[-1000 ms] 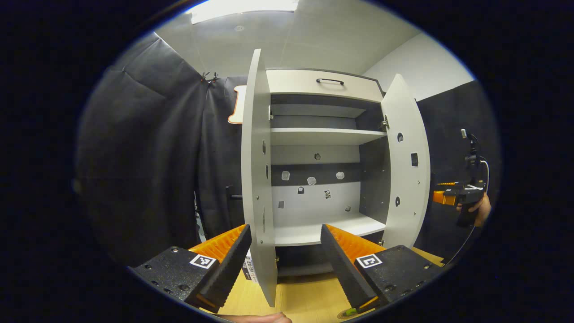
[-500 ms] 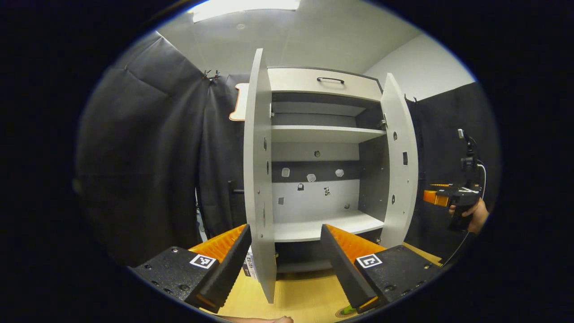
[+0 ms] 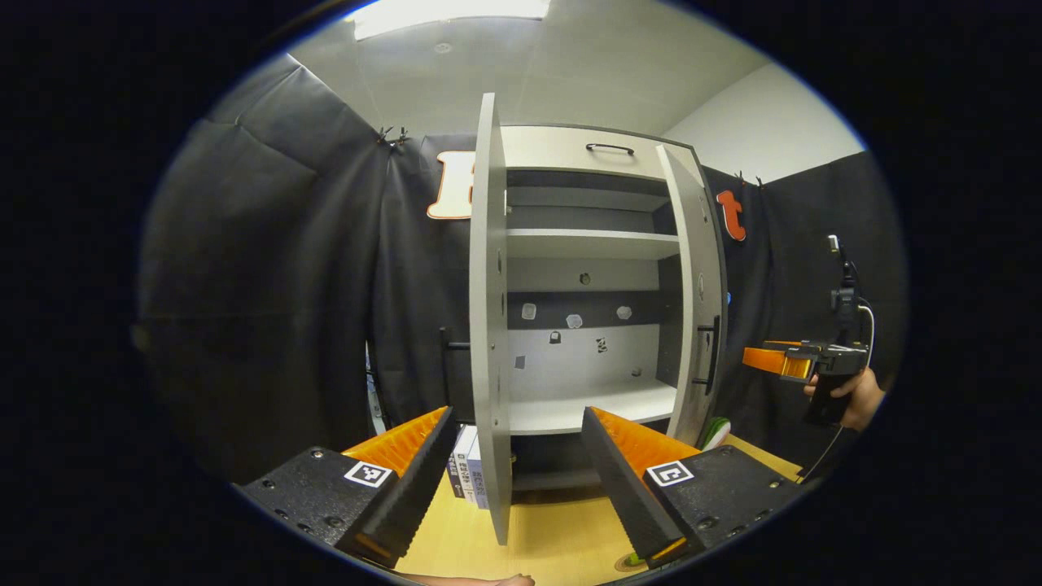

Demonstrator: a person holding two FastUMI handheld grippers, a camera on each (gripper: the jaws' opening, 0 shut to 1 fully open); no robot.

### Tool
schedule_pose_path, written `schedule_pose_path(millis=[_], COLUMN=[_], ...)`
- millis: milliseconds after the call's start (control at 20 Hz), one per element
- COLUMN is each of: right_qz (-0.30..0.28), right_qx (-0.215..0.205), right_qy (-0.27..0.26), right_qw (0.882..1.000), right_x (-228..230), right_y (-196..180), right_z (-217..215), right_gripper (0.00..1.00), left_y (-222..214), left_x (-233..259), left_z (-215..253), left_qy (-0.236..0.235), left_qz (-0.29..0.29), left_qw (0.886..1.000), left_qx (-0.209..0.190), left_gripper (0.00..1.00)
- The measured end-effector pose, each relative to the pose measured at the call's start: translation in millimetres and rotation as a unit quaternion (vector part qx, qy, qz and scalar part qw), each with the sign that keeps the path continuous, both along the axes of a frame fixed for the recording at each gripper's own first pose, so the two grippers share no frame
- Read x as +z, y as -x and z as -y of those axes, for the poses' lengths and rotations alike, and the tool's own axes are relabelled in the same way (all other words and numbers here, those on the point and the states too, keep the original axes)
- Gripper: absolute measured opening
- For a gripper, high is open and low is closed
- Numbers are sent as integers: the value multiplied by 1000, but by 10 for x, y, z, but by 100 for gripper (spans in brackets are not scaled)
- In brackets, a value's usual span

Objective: Grasp the bottle in the cabinet with the left hand and place it on the coaster, then close the right door with the right hand and the left door with the left hand.

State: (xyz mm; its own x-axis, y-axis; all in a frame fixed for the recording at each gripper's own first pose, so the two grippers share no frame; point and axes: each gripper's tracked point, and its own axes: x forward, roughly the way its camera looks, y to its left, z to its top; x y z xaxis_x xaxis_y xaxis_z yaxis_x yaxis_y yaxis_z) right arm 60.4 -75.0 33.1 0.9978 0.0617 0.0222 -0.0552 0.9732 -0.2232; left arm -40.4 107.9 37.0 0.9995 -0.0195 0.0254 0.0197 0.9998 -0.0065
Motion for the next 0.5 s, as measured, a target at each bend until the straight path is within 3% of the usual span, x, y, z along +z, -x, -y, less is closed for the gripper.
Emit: schedule_pose_path(millis=[200,250,300,500], right_qz=[-7,-10,-15,-13], right_qx=[16,25,30,27], right_qy=[19,19,19,19], right_qw=[1000,999,999,999], right_x=[-82,-120,-150,-162], right_y=[109,154,190,317], right_z=[-107,-149,-169,-173], right_gripper=[98,94,98,98], left_y=[12,-7,-35,-217], left_x=[-81,-93,-109,-214], left_z=[-173,-215,-255,-598], left_qy=[1,5,10,19], left_qz=[-9,-11,-15,-27], left_qw=[1000,1000,1000,999], left_qx=[14,16,18,35], left_gripper=[98,98,98,98])
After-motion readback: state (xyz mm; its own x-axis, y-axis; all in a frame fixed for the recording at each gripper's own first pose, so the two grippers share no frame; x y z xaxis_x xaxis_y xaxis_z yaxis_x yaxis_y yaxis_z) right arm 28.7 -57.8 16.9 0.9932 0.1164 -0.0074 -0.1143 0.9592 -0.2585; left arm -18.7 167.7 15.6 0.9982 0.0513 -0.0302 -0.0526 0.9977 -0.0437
